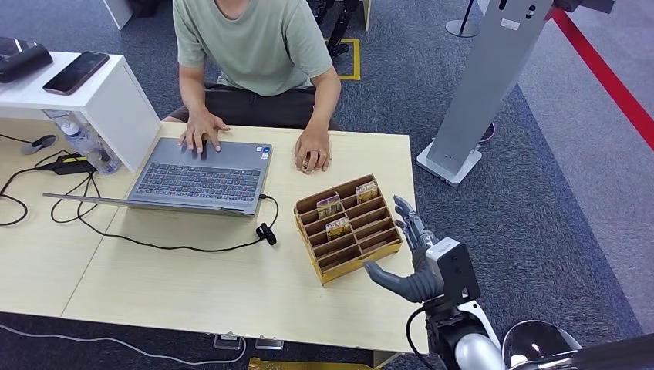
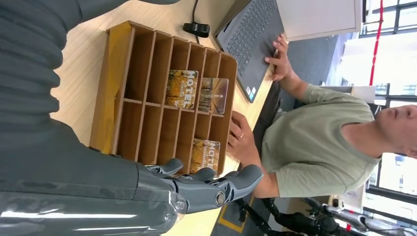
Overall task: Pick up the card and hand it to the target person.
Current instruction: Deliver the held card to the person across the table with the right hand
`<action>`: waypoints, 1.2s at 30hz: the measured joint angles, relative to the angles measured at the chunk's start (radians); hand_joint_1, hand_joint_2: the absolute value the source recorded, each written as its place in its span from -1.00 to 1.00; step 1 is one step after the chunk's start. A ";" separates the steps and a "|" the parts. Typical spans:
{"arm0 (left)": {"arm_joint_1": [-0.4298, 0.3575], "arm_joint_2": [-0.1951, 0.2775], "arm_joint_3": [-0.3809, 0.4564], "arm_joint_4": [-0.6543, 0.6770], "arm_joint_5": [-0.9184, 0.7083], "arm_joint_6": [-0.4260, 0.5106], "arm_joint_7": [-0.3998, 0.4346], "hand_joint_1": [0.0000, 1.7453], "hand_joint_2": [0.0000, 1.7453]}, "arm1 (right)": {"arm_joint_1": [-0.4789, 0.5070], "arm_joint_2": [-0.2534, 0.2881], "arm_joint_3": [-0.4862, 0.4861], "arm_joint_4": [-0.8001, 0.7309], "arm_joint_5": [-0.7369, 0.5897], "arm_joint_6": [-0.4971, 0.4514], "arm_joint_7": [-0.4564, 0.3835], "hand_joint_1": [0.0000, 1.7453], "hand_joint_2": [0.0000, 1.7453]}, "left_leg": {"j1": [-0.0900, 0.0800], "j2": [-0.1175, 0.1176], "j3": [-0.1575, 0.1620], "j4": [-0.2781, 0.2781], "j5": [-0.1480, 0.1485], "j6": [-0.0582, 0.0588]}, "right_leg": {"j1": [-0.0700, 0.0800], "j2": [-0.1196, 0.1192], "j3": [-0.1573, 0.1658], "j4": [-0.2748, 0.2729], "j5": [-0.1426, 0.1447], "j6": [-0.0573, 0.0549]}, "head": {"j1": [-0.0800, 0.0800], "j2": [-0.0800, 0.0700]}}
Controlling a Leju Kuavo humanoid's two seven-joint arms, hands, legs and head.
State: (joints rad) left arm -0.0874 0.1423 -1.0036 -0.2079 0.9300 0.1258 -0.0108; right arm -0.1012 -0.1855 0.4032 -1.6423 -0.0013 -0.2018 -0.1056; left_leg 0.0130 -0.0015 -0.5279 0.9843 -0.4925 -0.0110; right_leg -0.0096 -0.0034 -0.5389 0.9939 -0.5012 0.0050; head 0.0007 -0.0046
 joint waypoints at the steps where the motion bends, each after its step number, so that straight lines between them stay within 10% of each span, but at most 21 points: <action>1: 0.000 0.000 0.000 0.000 0.000 0.000 0.001 -1.00 -1.00 | 0.005 0.002 -0.002 0.001 0.003 -0.008 -0.001 -1.00 1.00 | 0.000 0.000 0.000 0.000 0.000 0.000 | 0.000 0.000 0.000 0.000 0.000 0.000 | 0.000 0.000; 36: -0.004 0.000 0.000 0.000 -0.003 0.000 0.054 -1.00 -1.00 | 0.054 0.027 -0.010 0.031 0.022 -0.032 0.001 -1.00 1.00 | 0.000 0.000 0.000 0.000 0.000 0.000 | 0.000 0.000 0.000 0.000 0.000 0.000 | 0.000 0.000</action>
State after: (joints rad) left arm -0.0912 0.1423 -1.0037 -0.2079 0.9273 0.1257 0.0430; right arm -0.0469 -0.1587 0.3931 -1.6114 0.0210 -0.2338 -0.1049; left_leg 0.0130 -0.0015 -0.5278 0.9843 -0.4925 -0.0111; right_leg -0.0096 -0.0034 -0.5389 0.9940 -0.5012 0.0050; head 0.0002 -0.0046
